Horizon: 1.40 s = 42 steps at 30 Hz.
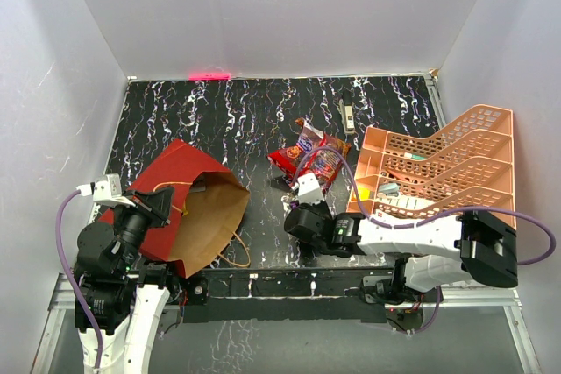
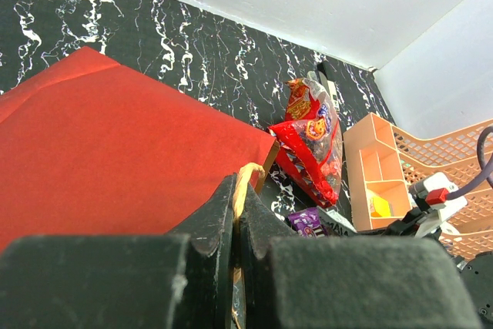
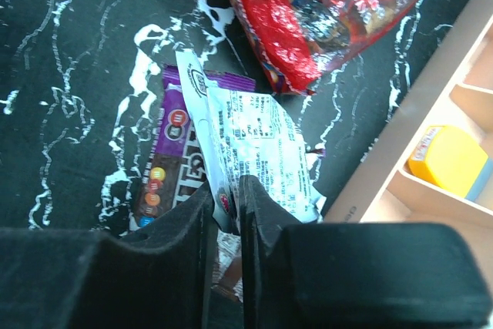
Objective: Take the snacks out of the paper bag
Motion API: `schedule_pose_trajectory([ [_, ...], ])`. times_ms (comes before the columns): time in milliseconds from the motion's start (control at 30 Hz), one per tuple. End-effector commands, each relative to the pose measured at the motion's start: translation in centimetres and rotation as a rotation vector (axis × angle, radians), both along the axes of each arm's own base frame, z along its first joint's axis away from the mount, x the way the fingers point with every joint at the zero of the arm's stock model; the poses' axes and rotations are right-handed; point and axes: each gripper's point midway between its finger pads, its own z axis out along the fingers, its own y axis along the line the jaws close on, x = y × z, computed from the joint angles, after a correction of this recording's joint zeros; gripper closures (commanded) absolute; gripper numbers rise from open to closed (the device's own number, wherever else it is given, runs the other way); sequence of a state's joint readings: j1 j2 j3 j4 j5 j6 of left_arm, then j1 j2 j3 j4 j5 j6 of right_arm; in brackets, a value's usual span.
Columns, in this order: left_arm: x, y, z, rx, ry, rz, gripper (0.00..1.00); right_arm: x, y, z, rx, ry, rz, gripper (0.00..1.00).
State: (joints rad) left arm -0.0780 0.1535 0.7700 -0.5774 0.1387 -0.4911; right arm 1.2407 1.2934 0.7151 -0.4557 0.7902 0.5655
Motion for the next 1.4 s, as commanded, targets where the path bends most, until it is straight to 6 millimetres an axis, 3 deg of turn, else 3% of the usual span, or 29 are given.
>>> schedule_pose_trajectory([
  [0, 0.0, 0.0, 0.5, 0.002, -0.021, 0.0, 1.0, 0.2, 1.7, 0.9, 0.125, -0.024, 0.028, 0.77],
  [200, 0.0, 0.0, 0.4, 0.002, -0.02, -0.001, 1.0, -0.1, 1.9, 0.7, 0.142, -0.005, 0.042, 0.73],
  [400, 0.0, 0.0, 0.5, 0.001, -0.022, -0.003, 1.0, -0.8, 3.0, 2.8, 0.187, 0.018, 0.111, 0.49],
  [667, 0.1, 0.0, 0.4, 0.002, -0.013, -0.001, 1.0, -1.0, 6.1, 5.9, 0.273, -0.034, 0.281, 0.32],
  [967, 0.2, 0.1, 0.2, 0.004, 0.003, 0.009, 1.0, -2.9, 17.5, 9.3, 0.444, -0.198, 0.798, 0.27],
  [1067, 0.4, 0.2, 0.2, 0.003, 0.011, 0.016, 1.0, -2.1, 21.2, 9.5, 0.504, -0.182, 0.796, 0.26],
  [1233, 0.8, 0.4, -0.2, 0.004, 0.035, 0.024, 1.0, -2.6, 26.2, 9.0, 0.697, -0.182, 0.852, 0.26],
  [1367, 0.7, 0.4, -0.1, 0.002, 0.025, 0.025, 1.0, -1.9, 29.3, 6.7, 0.725, -0.148, 0.844, 0.26],
])
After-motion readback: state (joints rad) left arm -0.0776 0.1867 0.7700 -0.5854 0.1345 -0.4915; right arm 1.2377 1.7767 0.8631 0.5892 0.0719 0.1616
